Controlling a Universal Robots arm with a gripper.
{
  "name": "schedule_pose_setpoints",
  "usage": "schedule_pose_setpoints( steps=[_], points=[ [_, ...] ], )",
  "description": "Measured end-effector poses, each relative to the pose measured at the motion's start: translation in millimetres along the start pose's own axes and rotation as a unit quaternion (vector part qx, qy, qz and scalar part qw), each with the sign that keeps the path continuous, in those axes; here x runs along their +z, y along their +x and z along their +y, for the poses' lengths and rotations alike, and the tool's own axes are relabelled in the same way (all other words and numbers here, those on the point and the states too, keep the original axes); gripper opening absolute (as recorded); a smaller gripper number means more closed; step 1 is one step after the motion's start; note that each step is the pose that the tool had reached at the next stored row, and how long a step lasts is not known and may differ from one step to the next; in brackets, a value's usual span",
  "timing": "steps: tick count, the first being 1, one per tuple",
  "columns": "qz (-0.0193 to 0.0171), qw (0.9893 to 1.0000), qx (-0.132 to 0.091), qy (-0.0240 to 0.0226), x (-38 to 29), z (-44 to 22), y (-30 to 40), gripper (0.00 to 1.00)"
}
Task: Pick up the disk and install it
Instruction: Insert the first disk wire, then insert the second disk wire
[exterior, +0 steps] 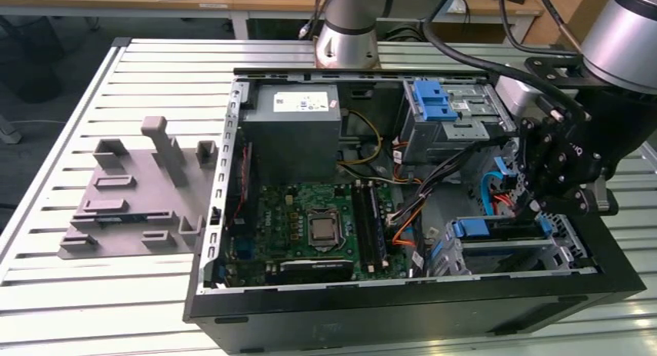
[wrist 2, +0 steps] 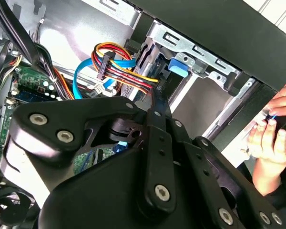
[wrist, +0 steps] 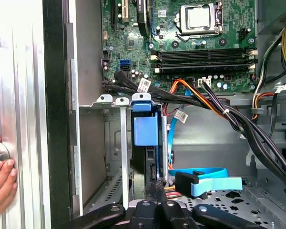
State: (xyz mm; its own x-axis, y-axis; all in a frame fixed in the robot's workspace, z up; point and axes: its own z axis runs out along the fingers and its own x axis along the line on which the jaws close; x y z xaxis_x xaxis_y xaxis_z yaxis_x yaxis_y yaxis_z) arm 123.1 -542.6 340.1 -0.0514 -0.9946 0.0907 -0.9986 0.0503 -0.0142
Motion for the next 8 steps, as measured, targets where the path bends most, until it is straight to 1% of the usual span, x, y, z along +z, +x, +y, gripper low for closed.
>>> schedule_pose_setpoints(
  steps=[8],
  points=[
    [0.0,1.0,0.0,0.0,-1.2,0.0,0.1,0.11]
  ],
)
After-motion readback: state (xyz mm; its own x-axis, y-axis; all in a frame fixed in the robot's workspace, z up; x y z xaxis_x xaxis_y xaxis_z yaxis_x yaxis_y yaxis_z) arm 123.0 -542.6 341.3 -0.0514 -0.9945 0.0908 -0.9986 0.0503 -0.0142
